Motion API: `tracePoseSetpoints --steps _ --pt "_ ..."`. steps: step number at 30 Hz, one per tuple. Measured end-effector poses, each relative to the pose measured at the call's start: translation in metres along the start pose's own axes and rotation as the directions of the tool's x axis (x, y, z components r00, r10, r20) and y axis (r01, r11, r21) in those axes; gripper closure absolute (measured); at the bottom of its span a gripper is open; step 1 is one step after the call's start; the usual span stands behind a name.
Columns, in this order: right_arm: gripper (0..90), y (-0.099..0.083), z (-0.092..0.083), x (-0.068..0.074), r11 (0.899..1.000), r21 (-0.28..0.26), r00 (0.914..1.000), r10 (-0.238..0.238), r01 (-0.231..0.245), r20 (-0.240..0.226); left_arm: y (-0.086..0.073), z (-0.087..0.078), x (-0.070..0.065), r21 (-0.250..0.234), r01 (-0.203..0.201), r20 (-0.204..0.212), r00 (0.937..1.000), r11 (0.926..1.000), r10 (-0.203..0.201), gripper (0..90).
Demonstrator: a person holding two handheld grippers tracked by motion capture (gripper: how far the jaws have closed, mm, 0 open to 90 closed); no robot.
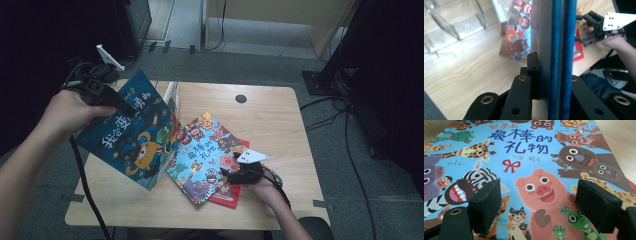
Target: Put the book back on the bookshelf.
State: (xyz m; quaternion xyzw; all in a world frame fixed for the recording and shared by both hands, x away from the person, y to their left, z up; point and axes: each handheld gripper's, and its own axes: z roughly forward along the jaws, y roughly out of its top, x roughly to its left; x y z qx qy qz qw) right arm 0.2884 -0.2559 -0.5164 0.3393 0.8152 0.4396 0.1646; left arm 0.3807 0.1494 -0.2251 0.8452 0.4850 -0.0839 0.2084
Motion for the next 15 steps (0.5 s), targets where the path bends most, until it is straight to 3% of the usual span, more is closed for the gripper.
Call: tracePoseSetpoints --steps 5,15 --pt "19.0 0.000 0.001 0.000 1.000 -0.004 1.0000 -0.003 0.003 0.000 -0.011 -0.009 0.009 -0.004 0.011 -0.020 0.9997 0.9999 -0.011 84.0" --pt "17.4 -0.001 0.002 0.000 1.000 -0.011 1.0000 -0.003 0.003 0.005 -0.040 -0.029 0.033 -0.033 0.073 -0.026 0.9969 0.9968 -0.074 83.9"
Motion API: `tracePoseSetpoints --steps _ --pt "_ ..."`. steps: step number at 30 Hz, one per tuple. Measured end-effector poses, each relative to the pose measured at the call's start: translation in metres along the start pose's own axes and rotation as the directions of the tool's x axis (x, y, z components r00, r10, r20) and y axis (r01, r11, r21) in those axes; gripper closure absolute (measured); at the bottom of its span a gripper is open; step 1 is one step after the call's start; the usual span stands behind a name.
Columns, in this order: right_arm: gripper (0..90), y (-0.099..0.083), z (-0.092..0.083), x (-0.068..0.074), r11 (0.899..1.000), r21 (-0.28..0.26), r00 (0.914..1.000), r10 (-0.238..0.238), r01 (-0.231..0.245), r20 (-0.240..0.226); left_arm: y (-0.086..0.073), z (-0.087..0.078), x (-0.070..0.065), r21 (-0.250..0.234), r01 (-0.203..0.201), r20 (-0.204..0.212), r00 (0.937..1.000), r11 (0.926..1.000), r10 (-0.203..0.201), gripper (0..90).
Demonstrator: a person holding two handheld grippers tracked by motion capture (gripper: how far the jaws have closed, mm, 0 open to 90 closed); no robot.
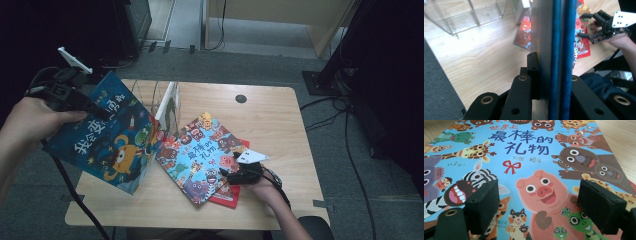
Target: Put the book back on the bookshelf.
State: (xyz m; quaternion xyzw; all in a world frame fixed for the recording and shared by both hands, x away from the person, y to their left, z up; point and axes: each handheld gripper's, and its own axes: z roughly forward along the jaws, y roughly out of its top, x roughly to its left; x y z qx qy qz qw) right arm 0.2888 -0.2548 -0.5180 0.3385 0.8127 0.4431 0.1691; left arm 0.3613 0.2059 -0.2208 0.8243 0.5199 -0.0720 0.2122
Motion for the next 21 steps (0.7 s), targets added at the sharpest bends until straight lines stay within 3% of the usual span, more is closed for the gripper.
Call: tracePoseSetpoints --steps 9,12,19,21 --pt "14.7 0.000 0.001 0.002 1.000 -0.005 1.0000 0.006 -0.006 0.001 -0.014 -0.010 0.020 -0.024 0.062 0.015 0.9980 0.9978 -0.062 84.0" --pt "14.7 0.000 0.002 0.002 1.000 -0.005 1.0000 0.004 -0.004 0.001 -0.018 -0.015 0.024 -0.027 0.047 -0.009 0.9988 0.9985 -0.048 83.9" --pt "14.7 0.000 0.002 0.002 1.000 -0.001 1.0000 0.004 -0.004 -0.003 -0.031 -0.024 0.043 -0.056 0.104 -0.029 0.9940 0.9931 -0.105 84.0" --pt "14.7 0.000 0.002 0.001 1.000 -0.001 1.0000 0.004 -0.004 -0.005 -0.034 -0.026 0.046 -0.072 0.103 -0.039 0.9936 0.9921 -0.106 83.9"
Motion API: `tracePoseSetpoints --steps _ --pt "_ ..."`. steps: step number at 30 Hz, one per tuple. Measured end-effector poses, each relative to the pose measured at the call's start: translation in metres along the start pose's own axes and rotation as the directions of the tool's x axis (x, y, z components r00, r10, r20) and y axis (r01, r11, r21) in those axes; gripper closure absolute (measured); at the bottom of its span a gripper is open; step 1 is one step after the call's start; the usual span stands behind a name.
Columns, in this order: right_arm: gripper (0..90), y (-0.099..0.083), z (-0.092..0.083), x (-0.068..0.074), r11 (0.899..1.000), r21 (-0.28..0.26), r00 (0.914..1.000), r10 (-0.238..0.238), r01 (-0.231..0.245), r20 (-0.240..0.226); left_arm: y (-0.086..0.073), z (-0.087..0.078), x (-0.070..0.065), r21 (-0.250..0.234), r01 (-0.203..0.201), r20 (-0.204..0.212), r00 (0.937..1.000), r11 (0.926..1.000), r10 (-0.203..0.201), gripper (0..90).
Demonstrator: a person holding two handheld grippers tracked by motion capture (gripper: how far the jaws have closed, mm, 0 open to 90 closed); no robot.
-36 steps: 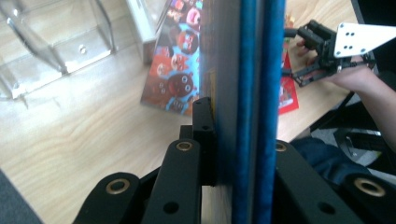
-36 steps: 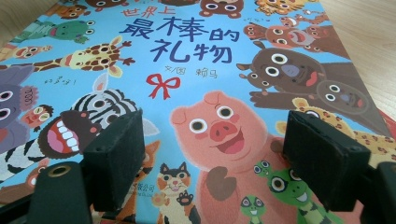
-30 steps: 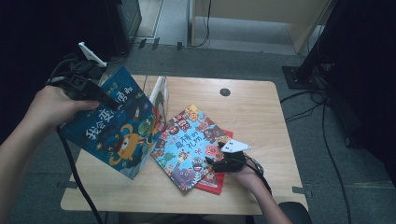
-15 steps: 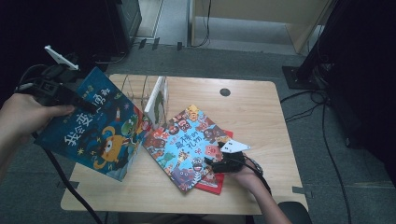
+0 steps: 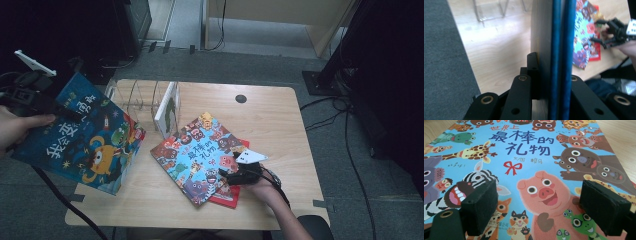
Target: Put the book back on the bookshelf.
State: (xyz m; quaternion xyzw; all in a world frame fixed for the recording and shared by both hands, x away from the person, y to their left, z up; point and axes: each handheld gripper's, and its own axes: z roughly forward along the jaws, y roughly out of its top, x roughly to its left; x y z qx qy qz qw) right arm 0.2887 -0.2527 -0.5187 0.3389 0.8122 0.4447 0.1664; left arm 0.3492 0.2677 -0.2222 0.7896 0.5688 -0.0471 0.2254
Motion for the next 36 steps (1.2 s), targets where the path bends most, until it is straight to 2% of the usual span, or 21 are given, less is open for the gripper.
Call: tracePoseSetpoints --steps 2,4,8,12,17,19,28,30,33,36 --pt "14.7 0.000 0.000 0.000 1.000 0.000 1.0000 -0.001 0.001 0.000 -0.002 -0.003 0.003 -0.021 -0.001 -0.009 1.0000 0.9998 0.000 83.9" --pt "14.7 0.000 0.000 0.000 1.000 0.000 1.0000 -0.001 0.001 0.001 -0.003 -0.008 0.010 -0.040 0.023 -0.008 0.9997 0.9989 -0.024 84.0" --pt "14.7 0.000 0.000 0.000 1.000 0.000 1.0000 -0.001 0.001 0.001 -0.003 -0.009 0.022 -0.030 0.074 0.008 0.9973 0.9968 -0.073 84.0" --pt "14.7 0.001 0.001 0.000 1.000 -0.002 1.0000 -0.004 0.004 0.003 0.002 -0.004 0.031 -0.014 0.085 -0.002 0.9964 0.9963 -0.085 83.9" --pt "14.8 0.001 0.001 0.001 1.000 0.000 1.0000 -0.001 0.001 0.008 0.007 -0.001 0.043 -0.014 0.119 -0.011 0.9928 0.9928 -0.119 83.9" --pt "14.8 0.001 0.001 0.001 1.000 -0.001 1.0000 -0.003 0.003 0.006 0.010 0.000 0.049 -0.012 0.150 0.000 0.9887 0.9887 -0.150 83.9" --pt "14.8 0.001 0.001 0.001 1.000 0.002 1.0000 0.000 0.000 0.008 0.020 0.005 0.056 0.002 0.183 -0.004 0.9832 0.9832 -0.183 83.8" --pt "14.8 0.001 0.001 0.001 1.000 0.001 1.0000 -0.002 0.002 0.009 0.022 0.006 0.059 0.003 0.199 -0.002 0.9800 0.9800 -0.199 83.9" --pt "14.9 0.001 0.001 0.001 1.000 0.002 1.0000 0.000 0.000 0.008 0.024 0.005 0.063 0.012 0.208 -0.016 0.9781 0.9781 -0.208 83.8" --pt "14.9 0.001 0.001 0.001 1.000 0.001 1.0000 -0.001 0.001 0.006 0.026 0.002 0.064 -0.016 0.216 -0.034 0.9757 0.9763 -0.216 83.8"
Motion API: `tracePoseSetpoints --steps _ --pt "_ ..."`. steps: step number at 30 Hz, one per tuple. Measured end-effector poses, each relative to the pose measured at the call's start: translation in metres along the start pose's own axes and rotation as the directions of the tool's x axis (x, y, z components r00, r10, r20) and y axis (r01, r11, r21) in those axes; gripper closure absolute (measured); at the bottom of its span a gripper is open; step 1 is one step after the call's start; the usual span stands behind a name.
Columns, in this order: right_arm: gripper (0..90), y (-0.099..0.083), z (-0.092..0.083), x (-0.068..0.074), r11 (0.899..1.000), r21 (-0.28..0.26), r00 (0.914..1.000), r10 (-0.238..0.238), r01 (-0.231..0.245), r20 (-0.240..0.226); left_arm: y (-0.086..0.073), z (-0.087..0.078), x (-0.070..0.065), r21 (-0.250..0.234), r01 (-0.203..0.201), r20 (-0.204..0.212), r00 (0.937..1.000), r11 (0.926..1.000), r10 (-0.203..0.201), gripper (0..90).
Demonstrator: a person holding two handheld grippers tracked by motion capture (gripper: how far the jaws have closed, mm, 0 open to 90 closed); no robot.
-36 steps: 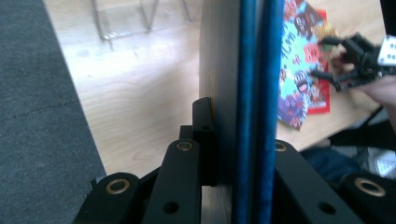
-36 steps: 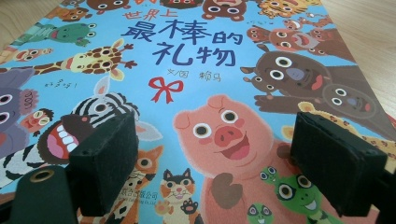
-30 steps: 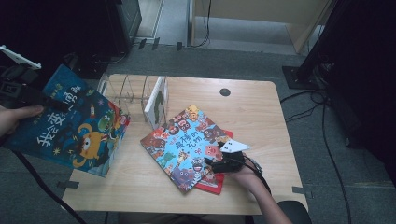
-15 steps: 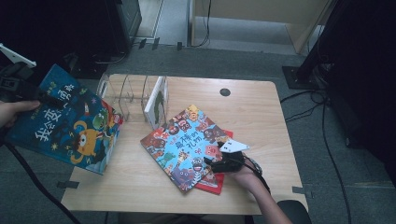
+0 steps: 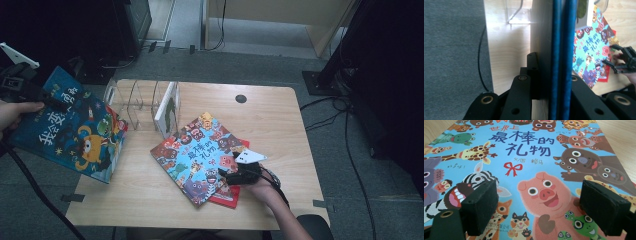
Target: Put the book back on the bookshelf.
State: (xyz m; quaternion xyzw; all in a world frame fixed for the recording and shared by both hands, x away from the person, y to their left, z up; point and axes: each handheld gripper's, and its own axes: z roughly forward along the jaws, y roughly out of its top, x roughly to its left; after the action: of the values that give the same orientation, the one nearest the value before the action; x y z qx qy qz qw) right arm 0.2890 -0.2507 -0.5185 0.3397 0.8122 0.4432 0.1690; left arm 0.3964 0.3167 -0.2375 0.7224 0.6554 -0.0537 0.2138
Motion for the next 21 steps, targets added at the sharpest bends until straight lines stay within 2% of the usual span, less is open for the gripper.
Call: tracePoseSetpoints --steps 2,5,11,21 --pt "14.9 0.000 0.000 0.000 1.000 0.000 1.0000 -0.001 0.001 -0.001 0.002 -0.001 0.001 -0.019 0.000 0.003 1.0000 0.9998 0.000 83.8" --pt "15.1 0.000 0.000 0.000 1.000 -0.001 1.0000 0.000 0.000 0.001 0.007 0.000 0.003 -0.042 0.024 0.025 0.9994 0.9988 -0.023 83.9" --pt "15.3 0.000 0.001 0.001 1.000 -0.004 1.0000 -0.003 0.003 -0.002 0.022 0.005 0.003 -0.023 0.037 0.013 0.9992 0.9990 -0.037 83.8" --pt "15.9 0.000 0.000 0.001 1.000 -0.005 1.0000 -0.001 0.001 -0.003 0.045 0.016 -0.001 -0.034 0.055 0.018 0.9984 0.9979 -0.054 83.8"
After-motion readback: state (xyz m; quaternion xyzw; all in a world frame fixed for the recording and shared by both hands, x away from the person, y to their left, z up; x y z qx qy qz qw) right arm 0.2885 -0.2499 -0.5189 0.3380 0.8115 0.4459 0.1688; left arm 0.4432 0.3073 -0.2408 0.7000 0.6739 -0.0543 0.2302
